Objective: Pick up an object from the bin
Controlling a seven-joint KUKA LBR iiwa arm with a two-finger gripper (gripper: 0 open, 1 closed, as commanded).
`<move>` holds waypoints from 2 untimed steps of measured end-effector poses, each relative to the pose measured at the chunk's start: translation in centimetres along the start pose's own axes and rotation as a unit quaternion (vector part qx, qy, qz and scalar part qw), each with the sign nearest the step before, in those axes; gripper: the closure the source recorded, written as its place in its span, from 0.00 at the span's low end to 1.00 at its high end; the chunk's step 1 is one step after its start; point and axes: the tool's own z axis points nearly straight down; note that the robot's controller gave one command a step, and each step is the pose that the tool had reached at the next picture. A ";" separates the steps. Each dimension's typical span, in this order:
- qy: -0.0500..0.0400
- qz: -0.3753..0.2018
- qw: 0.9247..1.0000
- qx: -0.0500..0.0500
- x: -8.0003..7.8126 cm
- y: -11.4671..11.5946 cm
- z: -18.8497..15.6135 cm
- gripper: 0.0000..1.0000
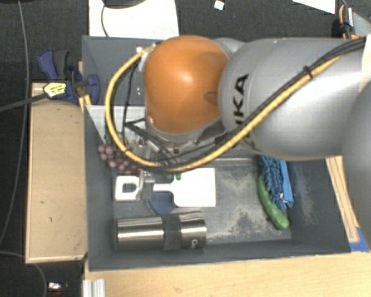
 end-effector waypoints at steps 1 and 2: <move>-0.003 0.003 1.000 -0.001 -0.2 -0.1 -0.3 0.00; -0.005 0.034 0.999 -0.002 -1.9 -5.2 15.5 0.00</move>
Offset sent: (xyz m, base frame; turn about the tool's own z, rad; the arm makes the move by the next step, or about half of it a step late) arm 0.0187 -0.0578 -0.1725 0.0721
